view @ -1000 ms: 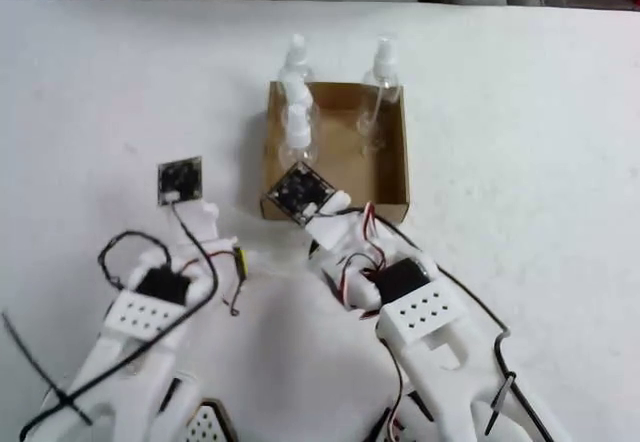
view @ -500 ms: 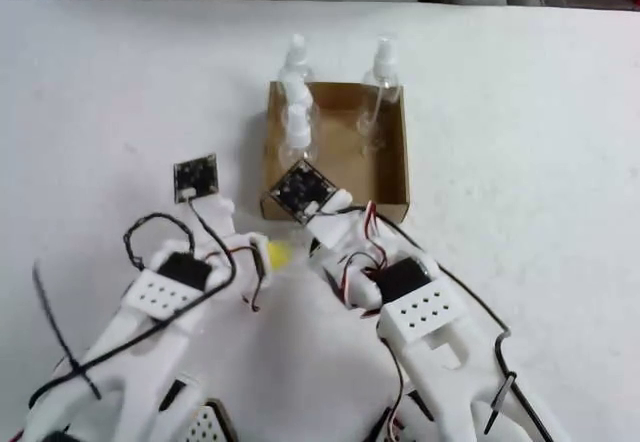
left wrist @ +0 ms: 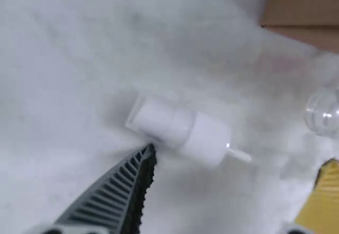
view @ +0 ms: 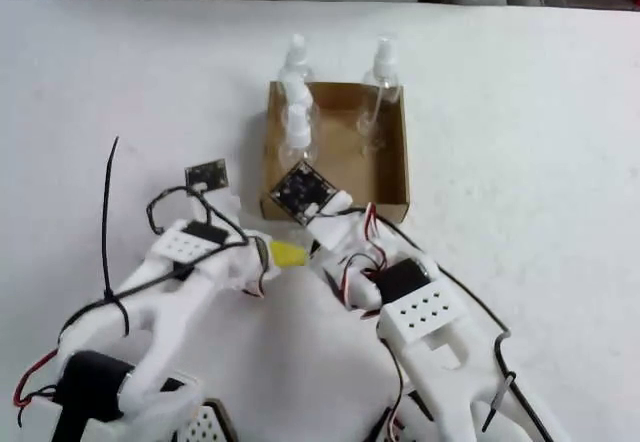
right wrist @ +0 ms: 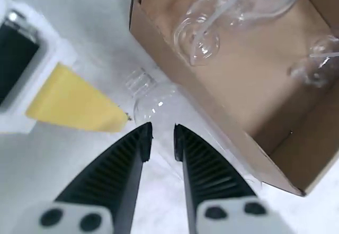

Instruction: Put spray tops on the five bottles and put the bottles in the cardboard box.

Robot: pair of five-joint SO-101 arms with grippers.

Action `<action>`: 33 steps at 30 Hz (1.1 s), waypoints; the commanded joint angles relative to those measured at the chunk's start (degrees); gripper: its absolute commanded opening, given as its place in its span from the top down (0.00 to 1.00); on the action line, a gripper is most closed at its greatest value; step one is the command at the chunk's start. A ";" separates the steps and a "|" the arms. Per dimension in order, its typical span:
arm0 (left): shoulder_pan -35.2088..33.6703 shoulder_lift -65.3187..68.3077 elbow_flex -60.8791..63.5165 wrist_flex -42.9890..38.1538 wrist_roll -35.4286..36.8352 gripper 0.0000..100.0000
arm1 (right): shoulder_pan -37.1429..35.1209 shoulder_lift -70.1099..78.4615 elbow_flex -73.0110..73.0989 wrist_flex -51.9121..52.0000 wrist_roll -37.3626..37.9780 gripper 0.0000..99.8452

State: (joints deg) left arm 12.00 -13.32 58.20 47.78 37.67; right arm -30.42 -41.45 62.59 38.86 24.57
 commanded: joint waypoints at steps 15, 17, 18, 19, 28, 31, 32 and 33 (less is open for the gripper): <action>-8.40 2.15 -0.70 -5.89 -7.30 0.91 | 0.57 -1.36 -0.35 -1.01 3.52 0.96; -9.98 2.15 -0.70 -6.07 -9.58 0.99 | 0.57 -1.36 -0.35 -0.92 3.60 0.96; -10.77 2.15 -0.70 -5.98 -10.81 0.97 | 0.57 -1.36 -0.35 -0.84 3.60 0.96; -11.47 2.15 -0.70 -5.98 -11.60 0.95 | 0.57 -1.36 -0.35 -0.84 3.60 0.96; -15.43 2.42 -9.58 9.67 -36.57 0.93 | 0.57 -1.36 -0.35 -0.57 3.60 0.96; -15.78 2.51 -11.34 13.19 -52.31 0.93 | 0.57 -1.36 -0.35 -0.57 3.60 0.96; -15.16 2.51 -11.34 13.71 -55.12 0.93 | 0.57 -1.36 -0.35 -0.57 3.60 0.96; -14.55 2.51 -11.43 14.24 -57.41 0.93 | 0.57 -1.36 -0.35 -0.57 3.60 0.96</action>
State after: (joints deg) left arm -3.12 -10.77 50.11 59.47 -8.66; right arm -30.42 -41.45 62.59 38.86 27.56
